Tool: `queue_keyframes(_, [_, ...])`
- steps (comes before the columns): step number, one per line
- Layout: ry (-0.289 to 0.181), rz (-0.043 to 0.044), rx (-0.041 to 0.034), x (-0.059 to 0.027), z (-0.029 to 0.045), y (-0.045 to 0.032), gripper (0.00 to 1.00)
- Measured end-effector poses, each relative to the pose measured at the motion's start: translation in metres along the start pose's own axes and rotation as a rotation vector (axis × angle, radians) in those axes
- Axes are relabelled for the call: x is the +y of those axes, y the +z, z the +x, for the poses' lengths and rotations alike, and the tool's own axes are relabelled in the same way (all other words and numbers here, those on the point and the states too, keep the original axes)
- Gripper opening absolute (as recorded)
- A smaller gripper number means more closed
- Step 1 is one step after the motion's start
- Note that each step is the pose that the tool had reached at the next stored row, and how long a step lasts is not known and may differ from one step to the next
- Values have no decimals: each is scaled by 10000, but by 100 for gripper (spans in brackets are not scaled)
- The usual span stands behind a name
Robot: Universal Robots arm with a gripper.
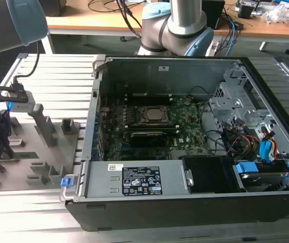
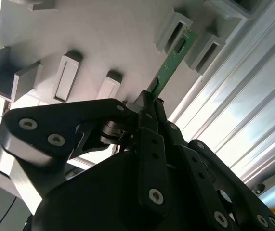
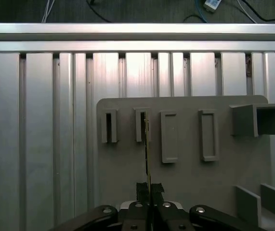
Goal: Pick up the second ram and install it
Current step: 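Pick up the second ram and move it above second insertion slot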
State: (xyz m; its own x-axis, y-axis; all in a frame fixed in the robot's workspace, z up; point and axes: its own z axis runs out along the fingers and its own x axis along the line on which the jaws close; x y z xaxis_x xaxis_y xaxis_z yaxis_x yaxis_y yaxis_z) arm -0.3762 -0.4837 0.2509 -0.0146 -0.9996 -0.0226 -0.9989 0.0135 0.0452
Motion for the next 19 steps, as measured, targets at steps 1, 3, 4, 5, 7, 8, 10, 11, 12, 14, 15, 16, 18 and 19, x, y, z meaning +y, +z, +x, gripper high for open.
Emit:
queue_keyframes(1, [0,0,0,0,0,-9,14])
queue_keyframes(3, [0,0,0,1,-1,-32,14])
queue_keyframes(4, [0,0,0,2,-1,-45,14])
queue_keyframes(5, [0,0,0,3,-1,-54,14])
queue_keyframes(7, [0,0,1,4,-2,-86,14])
queue_keyframes(8, [0,0,0,4,-2,-93,14])
queue_keyframes(10, [0,0,0,5,-2,-109,14])
queue_keyframes(11, [0,0,0,6,-3,-122,14])
queue_keyframes(12, [0,0,0,6,-3,-133,14])
queue_keyframes(14, [0,0,0,8,-4,-175,14])
queue_keyframes(15, [0,1,0,8,-4,-190,14])
queue_keyframes(16, [0,0,0,9,-5,-200,14])
queue_keyframes(18, [0,0,0,11,-5,-232,14])
queue_keyframes(19, [0,1,0,11,-6,-252,14])
